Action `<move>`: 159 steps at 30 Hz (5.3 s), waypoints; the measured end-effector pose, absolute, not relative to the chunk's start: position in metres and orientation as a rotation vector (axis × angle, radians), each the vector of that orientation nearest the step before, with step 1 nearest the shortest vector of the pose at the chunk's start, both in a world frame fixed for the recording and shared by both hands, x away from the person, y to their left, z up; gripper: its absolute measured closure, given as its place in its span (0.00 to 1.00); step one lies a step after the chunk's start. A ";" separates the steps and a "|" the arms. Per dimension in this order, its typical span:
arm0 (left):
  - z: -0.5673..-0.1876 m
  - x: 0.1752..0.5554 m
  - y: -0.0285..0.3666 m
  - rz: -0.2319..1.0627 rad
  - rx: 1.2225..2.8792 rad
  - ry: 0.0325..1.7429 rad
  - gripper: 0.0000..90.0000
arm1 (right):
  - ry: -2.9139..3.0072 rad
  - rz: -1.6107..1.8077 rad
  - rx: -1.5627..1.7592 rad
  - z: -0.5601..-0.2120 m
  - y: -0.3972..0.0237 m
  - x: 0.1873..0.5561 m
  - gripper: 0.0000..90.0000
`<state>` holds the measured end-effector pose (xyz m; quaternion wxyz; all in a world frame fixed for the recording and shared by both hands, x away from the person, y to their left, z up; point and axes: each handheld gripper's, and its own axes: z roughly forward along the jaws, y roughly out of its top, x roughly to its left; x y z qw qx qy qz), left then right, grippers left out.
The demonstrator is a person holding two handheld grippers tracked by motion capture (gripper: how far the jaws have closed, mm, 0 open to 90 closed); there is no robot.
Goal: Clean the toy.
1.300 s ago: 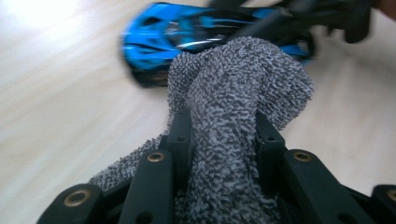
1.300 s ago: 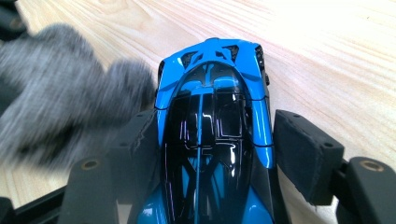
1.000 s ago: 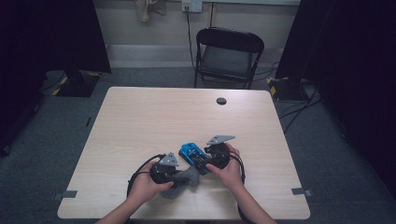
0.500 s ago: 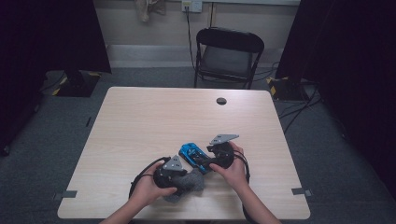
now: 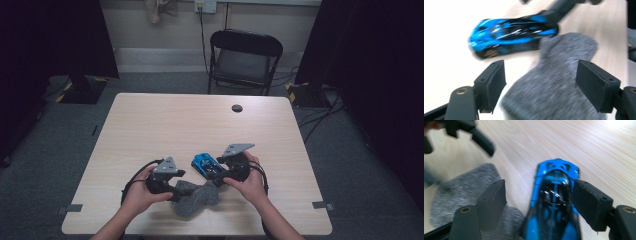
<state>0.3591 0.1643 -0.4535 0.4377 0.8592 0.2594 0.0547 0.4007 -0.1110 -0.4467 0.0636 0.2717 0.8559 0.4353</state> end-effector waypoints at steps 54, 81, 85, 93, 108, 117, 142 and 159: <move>-0.487 0.380 0.212 0.298 2.160 0.849 0.27 | 2.766 1.246 0.556 -0.494 -0.060 0.352 0.58; -0.464 0.395 0.170 0.271 2.108 0.745 0.24 | 2.717 1.270 0.672 -0.440 -0.115 0.349 0.80; -0.462 0.400 0.154 0.259 2.111 0.712 0.23 | 2.659 1.308 0.774 -0.433 -0.142 0.350 0.80; -0.458 0.411 0.120 0.223 2.109 0.633 0.23 | 2.528 1.324 0.946 -0.432 -0.198 0.350 0.80; -0.474 0.430 0.091 0.193 2.124 0.624 0.21 | 2.619 1.315 0.934 -0.455 -0.210 0.343 0.79; -0.485 0.431 0.082 0.182 2.133 0.592 0.15 | 2.660 1.252 0.899 -0.469 -0.191 0.347 0.77; -0.485 0.427 0.081 0.229 2.163 0.541 0.13 | 2.536 1.213 1.109 -0.486 -0.182 0.363 0.77; -0.486 0.425 0.081 0.234 2.162 0.537 0.13 | 2.396 1.147 1.236 -0.486 -0.185 0.396 0.78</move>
